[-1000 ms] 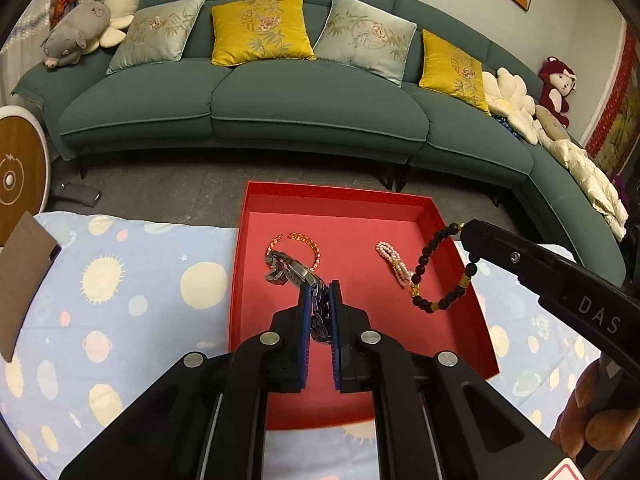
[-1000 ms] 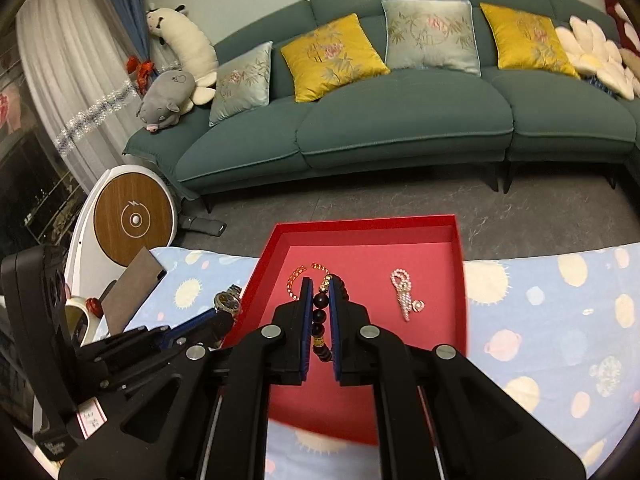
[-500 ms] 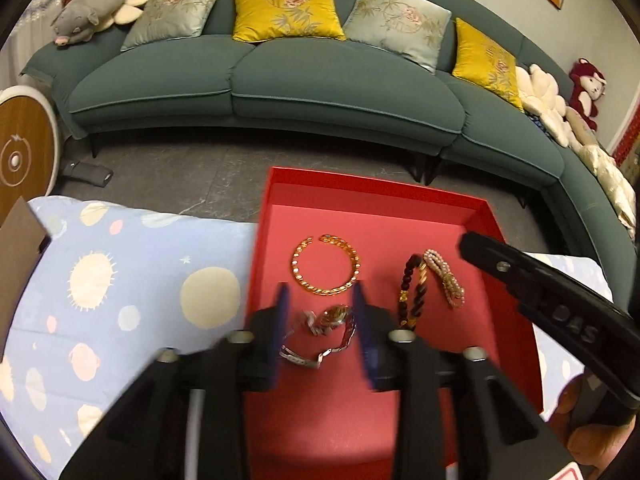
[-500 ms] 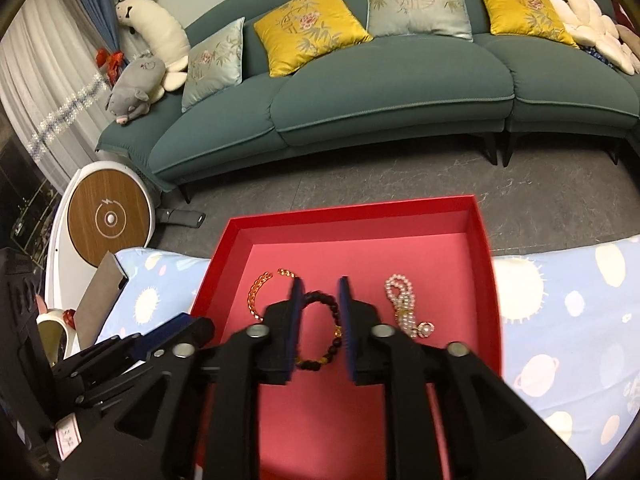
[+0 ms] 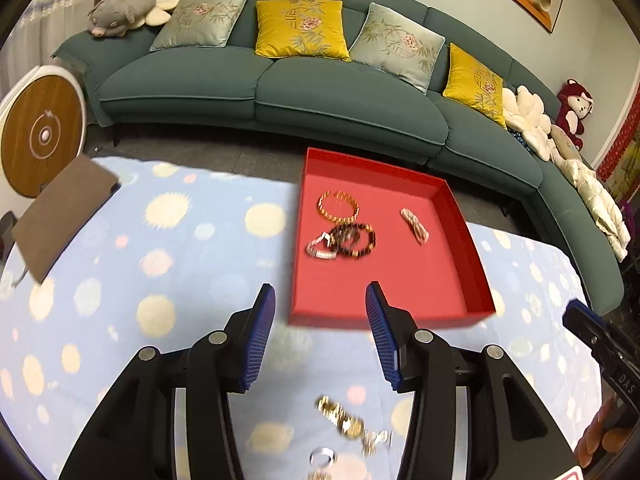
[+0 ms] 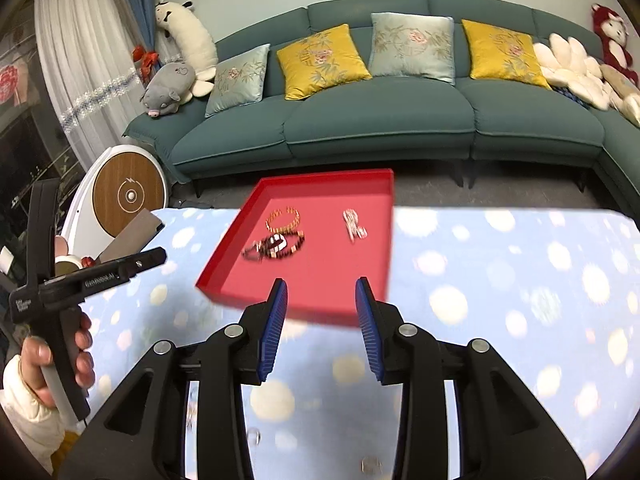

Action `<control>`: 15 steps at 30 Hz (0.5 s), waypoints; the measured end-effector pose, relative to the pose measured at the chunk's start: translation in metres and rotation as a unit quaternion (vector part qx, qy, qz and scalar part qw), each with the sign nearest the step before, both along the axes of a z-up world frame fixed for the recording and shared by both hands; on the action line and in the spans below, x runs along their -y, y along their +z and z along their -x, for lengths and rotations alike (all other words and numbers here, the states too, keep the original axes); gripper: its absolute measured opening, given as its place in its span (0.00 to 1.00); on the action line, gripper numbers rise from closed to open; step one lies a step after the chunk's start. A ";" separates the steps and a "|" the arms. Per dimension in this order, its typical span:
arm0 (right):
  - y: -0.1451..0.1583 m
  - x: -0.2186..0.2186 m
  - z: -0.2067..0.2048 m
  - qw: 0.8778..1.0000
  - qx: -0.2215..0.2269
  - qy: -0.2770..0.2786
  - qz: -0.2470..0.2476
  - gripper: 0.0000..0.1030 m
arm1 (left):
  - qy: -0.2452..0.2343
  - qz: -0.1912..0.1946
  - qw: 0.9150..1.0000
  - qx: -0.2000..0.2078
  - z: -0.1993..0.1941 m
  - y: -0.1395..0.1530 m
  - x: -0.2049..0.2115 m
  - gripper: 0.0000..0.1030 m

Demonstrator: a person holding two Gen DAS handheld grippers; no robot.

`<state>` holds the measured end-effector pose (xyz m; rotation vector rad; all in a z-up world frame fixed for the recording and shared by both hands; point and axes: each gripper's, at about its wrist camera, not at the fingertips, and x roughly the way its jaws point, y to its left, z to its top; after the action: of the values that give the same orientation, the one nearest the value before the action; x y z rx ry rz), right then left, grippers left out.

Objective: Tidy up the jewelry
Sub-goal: 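Grasp a silver chain with the left gripper while the right gripper approaches another chain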

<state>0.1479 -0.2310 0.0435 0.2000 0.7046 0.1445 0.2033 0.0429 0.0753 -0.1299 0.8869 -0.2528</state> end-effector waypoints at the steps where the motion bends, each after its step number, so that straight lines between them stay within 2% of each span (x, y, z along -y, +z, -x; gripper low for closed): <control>1: -0.003 0.003 0.012 1.000 -0.003 -0.005 -0.004 0.33 | 0.004 -0.004 1.000 0.003 0.011 0.000 -0.004 0.44; 5: -0.023 0.012 0.057 0.999 -0.024 -0.024 -0.020 0.33 | 0.008 -0.020 1.000 0.005 0.048 -0.006 -0.011 0.50; 7: -0.035 0.016 0.076 0.998 -0.032 -0.036 -0.034 0.33 | 0.006 -0.014 1.000 -0.008 0.063 -0.014 -0.014 0.55; 9: -0.048 0.020 0.089 0.997 -0.042 -0.047 -0.052 0.33 | 0.011 0.000 1.000 -0.023 0.077 -0.024 -0.018 0.55; 12: -0.064 0.022 0.097 0.995 -0.056 -0.057 -0.058 0.33 | 0.016 0.003 0.999 -0.046 0.087 -0.040 -0.018 0.55; 15: -0.071 0.015 0.099 0.997 -0.059 -0.044 -0.037 0.33 | 0.025 -0.009 0.998 -0.054 0.091 -0.051 -0.018 0.55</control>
<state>0.0492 -0.2459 -0.0275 0.3124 0.8078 0.0763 0.1121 0.0607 0.0240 -0.1496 0.9925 -0.1914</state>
